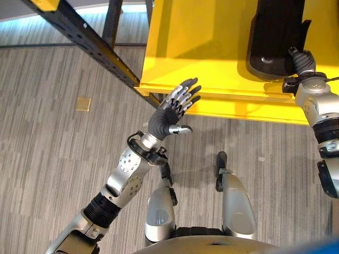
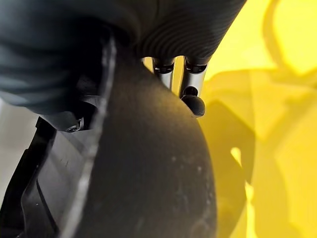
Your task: Move parts from the plastic box to the shelf.
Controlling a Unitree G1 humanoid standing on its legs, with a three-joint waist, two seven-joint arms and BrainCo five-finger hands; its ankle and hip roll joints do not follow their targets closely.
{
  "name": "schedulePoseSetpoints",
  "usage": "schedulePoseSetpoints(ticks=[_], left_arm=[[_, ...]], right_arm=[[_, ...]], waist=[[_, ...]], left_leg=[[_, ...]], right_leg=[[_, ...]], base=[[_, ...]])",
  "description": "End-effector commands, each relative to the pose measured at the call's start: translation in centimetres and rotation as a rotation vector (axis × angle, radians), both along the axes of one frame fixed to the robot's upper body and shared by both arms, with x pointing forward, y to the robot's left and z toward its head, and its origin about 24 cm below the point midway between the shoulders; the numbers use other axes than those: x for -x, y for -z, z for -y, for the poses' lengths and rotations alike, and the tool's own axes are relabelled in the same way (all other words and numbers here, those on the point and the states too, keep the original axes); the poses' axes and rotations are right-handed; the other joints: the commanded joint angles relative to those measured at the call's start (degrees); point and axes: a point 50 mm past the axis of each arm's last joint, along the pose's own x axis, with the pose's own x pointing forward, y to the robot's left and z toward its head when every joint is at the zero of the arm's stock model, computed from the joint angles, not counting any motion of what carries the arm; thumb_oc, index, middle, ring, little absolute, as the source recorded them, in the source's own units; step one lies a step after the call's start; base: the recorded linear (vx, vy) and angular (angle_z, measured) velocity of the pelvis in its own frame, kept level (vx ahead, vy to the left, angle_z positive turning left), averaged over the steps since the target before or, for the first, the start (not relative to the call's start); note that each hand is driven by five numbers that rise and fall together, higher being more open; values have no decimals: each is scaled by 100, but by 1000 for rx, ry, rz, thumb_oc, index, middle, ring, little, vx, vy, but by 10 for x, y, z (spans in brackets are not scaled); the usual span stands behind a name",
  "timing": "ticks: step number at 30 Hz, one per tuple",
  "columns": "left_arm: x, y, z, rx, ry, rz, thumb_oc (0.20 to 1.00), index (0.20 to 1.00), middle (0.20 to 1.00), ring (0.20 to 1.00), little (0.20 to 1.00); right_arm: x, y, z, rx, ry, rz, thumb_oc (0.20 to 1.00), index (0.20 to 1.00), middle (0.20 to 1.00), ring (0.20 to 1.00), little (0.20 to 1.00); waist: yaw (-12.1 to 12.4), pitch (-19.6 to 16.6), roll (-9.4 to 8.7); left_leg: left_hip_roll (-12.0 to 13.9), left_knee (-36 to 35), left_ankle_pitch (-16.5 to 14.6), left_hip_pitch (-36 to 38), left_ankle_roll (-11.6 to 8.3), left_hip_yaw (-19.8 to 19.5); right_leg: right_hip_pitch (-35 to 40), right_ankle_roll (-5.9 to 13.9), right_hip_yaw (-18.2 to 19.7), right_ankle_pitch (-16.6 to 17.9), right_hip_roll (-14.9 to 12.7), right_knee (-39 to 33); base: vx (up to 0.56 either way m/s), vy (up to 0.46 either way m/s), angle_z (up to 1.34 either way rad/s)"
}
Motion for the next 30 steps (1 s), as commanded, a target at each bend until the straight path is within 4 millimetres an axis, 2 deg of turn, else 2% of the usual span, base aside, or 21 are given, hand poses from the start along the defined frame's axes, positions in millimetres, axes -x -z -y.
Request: schedulePoseSetpoints(ticks=[1, 6, 13, 17, 26, 30], left_arm=[[17, -12, 1, 51, 25, 77, 1000, 1000, 1000, 1000, 1000], [18, -10, 5, 29, 73, 63, 1000, 1000, 1000, 1000, 1000], [15, -11, 13, 21, 94, 41, 1000, 1000, 1000, 1000, 1000], [15, -11, 17, 13, 111, 34, 1000, 1000, 1000, 1000, 1000], [9, -12, 24, -4, 143, -10, 1000, 1000, 1000, 1000, 1000], [8, -11, 24, -16, 153, -11, 1000, 1000, 1000, 1000, 1000]], right_arm=[[-2, -59, -9, 68, -23, 158, 200, 200, 200, 200, 200], [1, -62, 9, 77, 52, 152, 200, 200, 200, 200, 200], [3, -76, 18, 199, 82, 135, 200, 200, 200, 200, 200], [1, -79, 14, 218, 83, 129, 200, 200, 200, 200, 200], [-5, -107, -8, 388, 25, 169, 200, 200, 200, 200, 200], [-7, -108, -17, 397, 18, 166, 200, 200, 200, 200, 200]], waist=[[156, -343, -210], [145, -351, -258], [116, -329, -288], [127, -314, -296], [282, -207, -320], [349, -138, -320]], left_leg=[[489, 224, 259, -404, -92, -351], [564, 186, 322, -406, -127, -421], [622, 183, 377, -460, -160, -489], [653, 198, 417, -508, -176, -524], [660, 382, 422, -752, -157, -749], [633, 476, 403, -891, -136, -832]], right_leg=[[64, 302, -326, -417, -416, 569], [-47, 241, -281, -485, -315, 723], [-189, 202, -207, -531, -240, 846], [-279, 187, -188, -567, -220, 957], [-566, 129, -227, -856, -220, 1634], [-707, 115, -247, -930, -235, 1874]], base=[[16, -100, -12], [14, -80, -4], [1, -57, -2], [6, -70, -2], [25, -88, 4], [22, -64, 11]])
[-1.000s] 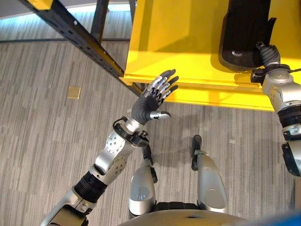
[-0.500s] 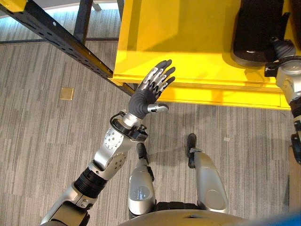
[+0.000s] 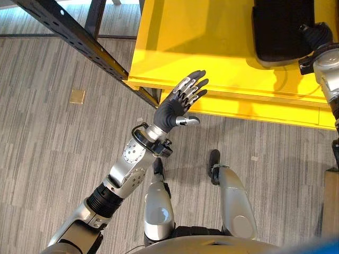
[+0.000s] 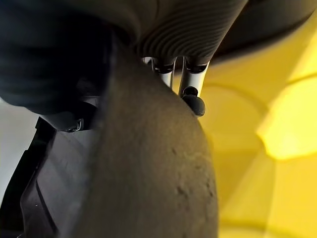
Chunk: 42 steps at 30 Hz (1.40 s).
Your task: Move parts from the plastic box to the shelf.
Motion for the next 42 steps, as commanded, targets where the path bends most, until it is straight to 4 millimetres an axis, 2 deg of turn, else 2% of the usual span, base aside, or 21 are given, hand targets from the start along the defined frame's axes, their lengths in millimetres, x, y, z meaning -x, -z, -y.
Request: schedulePoseSetpoints(ticks=[1, 12, 19, 24, 34, 36, 42], left_arm=[[14, -9, 5, 50, 69, 40, 1000, 1000, 1000, 1000, 1000], [14, -3, 14, -3, 170, -27, 1000, 1000, 1000, 1000, 1000], [19, 6, 20, -72, 235, -38, 1000, 1000, 1000, 1000, 1000], [17, 9, 14, -55, 212, -82, 1000, 1000, 1000, 1000, 1000], [19, 19, 4, -45, 202, -117, 1000, 1000, 1000, 1000, 1000], [18, 21, 0, -47, 192, -129, 1000, 1000, 1000, 1000, 1000], [16, 21, -6, -53, 195, -132, 1000, 1000, 1000, 1000, 1000]], right_arm=[[-1, -50, -31, 61, -72, 182, 200, 200, 200, 200, 200], [-6, -57, -42, -24, -17, 245, 200, 200, 200, 200, 200], [-6, -64, -44, -56, 8, 297, 200, 200, 200, 200, 200], [-5, -67, -39, -80, 55, 320, 200, 200, 200, 200, 200], [0, -72, -22, -113, 175, 346, 200, 200, 200, 200, 200], [2, -71, -15, -110, 203, 344, 200, 200, 200, 200, 200], [5, -77, -9, -87, 229, 351, 200, 200, 200, 200, 200]], waist=[[68, -141, -192], [253, -6, -209], [294, -5, -133], [347, -5, -100], [472, -5, -94], [465, -5, -141], [504, -5, -151]], left_leg=[[381, 191, 398, -438, -155, -543], [370, 449, 347, -780, -96, -700], [374, 609, 347, -1162, -45, -763], [367, 715, 329, -1327, -19, -797], [410, 666, 536, -1583, -25, -926], [377, 721, 427, -1523, -68, -983], [386, 886, 410, -1662, -53, -1055]], right_leg=[[156, 443, -223, -282, -412, 681], [-127, 398, -303, -479, -459, 1238], [-560, 366, -298, -652, -548, 1753], [-824, 326, -310, -863, -661, 2254], [-1203, 204, -380, -1312, -681, 3082], [-1163, 256, -329, -1509, -706, 3246], [-1272, 222, -342, -1655, -767, 3524]], base=[[21, -51, -2], [28, -66, 6], [28, -25, 2], [68, -43, 5], [35, -65, 5], [111, -92, 10], [31, -65, 4]])
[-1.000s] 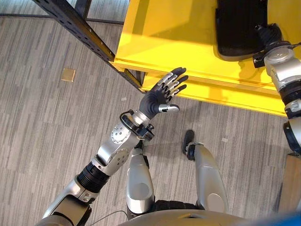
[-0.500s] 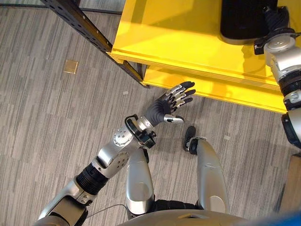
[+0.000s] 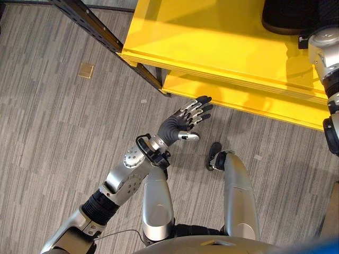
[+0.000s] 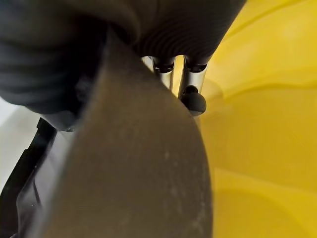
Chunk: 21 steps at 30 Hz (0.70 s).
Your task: Move parts from the plastic box to the shelf.
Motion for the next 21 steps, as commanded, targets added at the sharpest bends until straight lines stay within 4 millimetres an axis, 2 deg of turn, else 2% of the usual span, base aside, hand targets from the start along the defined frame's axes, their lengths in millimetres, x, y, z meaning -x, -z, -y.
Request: schedulePoseSetpoints(ticks=[1, 4, 8, 9, 10, 12, 13, 19, 21], left_arm=[[9, -14, -4, 47, 48, 65, 1000, 1000, 1000, 1000, 1000], [10, -14, -10, 54, 34, 73, 1000, 1000, 1000, 1000, 1000], [7, -16, -7, 49, 24, 69, 1000, 1000, 1000, 1000, 1000], [2, -17, -3, 41, 15, 66, 1000, 1000, 1000, 1000, 1000], [-4, -19, 3, 33, 10, 64, 1000, 1000, 1000, 1000, 1000], [-18, -20, 15, 10, -6, 63, 1000, 1000, 1000, 1000, 1000], [-31, -22, 26, 0, -30, 66, 1000, 1000, 1000, 1000, 1000], [-54, -34, 47, 8, -105, 64, 1000, 1000, 1000, 1000, 1000], [-63, -41, 55, 18, -133, 64, 1000, 1000, 1000, 1000, 1000]], right_arm=[[11, -31, 7, 37, 42, 103, 200, 200, 200, 200, 200], [12, -28, 13, 43, 51, 79, 200, 200, 200, 200, 200], [9, -22, 12, 55, 46, 44, 200, 200, 200, 200, 200], [6, -21, 7, 63, 45, 26, 325, 325, 325, 325, 325], [4, -21, 1, 68, 41, 14, 1000, 1000, 1000, 1000, 1000], [0, -23, -11, 45, 50, 7, 1000, 1000, 1000, 1000, 1000], [-2, -25, -18, 56, 41, -2, 1000, 1000, 1000, 1000, 1000], [-8, -17, -35, 72, 7, -19, 1000, 1000, 1000, 1000, 1000], [-11, -13, -42, 127, 9, -44, 1000, 1000, 1000, 1000, 1000]], waist=[[98, -104, -20], [104, -104, -23], [137, -104, -21], [139, -104, -58], [140, -104, -107], [121, -105, -221], [38, -105, -335], [-229, -107, -512], [-318, -108, -559]], left_leg=[[238, -595, 863, -269, 48, -333], [241, -523, 860, -360, 50, -371], [217, -412, 807, -436, 96, -409], [231, -334, 803, -478, 93, -424], [237, -295, 793, -506, 91, -441], [282, -250, 817, -555, 69, -459], [325, -258, 817, -575, 56, -450], [417, -305, 860, -537, 18, -361], [443, -289, 863, -531, 12, -333]], right_leg=[[221, 725, -125, -546, -542, 1313], [141, 708, -108, -610, -530, 1423], [65, 728, -62, -600, -524, 1499], [34, 729, -73, -595, -523, 1546], [30, 736, -88, -588, -510, 1557], [43, 746, -130, -539, -477, 1525], [47, 771, -138, -480, -420, 1469], [66, 791, -86, -406, -284, 1358], [81, 794, -66, -392, -245, 1326]], base=[[25, -66, 2], [5, -39, 2], [4, -25, 0], [5, -86, -3], [-4, -100, -5], [-22, -94, -4], [-29, -57, 1], [-24, 13, -8], [-27, 25, -10]])
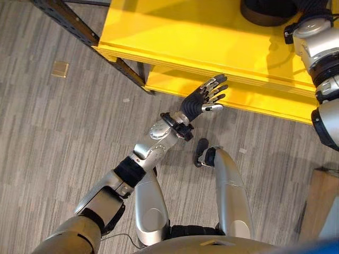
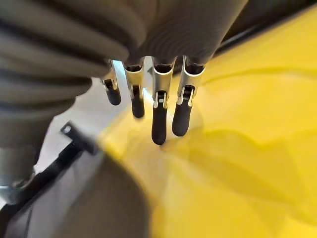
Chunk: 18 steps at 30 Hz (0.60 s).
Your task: Move parts from the plastic box to the shelf.
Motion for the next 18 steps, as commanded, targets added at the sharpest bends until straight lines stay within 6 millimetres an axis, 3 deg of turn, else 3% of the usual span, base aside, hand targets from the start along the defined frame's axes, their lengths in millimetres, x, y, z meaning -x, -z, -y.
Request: schedulePoseSetpoints(ticks=[1, 11, 16, 18], left_arm=[[1, -13, -4, 25, -66, 84, 1000, 1000, 1000, 1000, 1000], [-20, -48, 19, 59, -117, 95, 1000, 1000, 1000, 1000, 1000], [-24, -58, 22, 75, -132, 111, 1000, 1000, 1000, 1000, 1000], [-26, -63, 22, 108, -166, 113, 1000, 1000, 1000, 1000, 1000]], right_arm=[[0, 0, -4, 39, 18, 15, 1000, 1000, 1000, 1000, 1000], [1, -2, -17, 94, 133, 35, 1000, 1000, 1000, 1000, 1000], [6, -17, -24, 170, 173, 205, 1000, 1000, 1000, 1000, 1000], [16, -35, -36, 289, 197, 402, 1000, 1000, 1000, 1000, 1000]], waist=[[92, -132, -88], [-213, -134, -139], [-292, -134, -122], [-369, -147, -91]], left_leg=[[200, -791, 1083, -132, 2, -107], [237, -722, 1038, -99, -22, 42], [243, -758, 1025, -54, -23, 119], [221, -760, 983, 3, -20, 171]], right_leg=[[248, 705, -31, -422, -506, 1284], [254, 719, 93, -302, -391, 1134], [261, 730, 130, -264, -362, 1070], [298, 754, 177, -247, -339, 1005]], base=[[-29, 25, -20], [-35, 39, -9], [-41, 42, -8], [-42, 89, -6]])
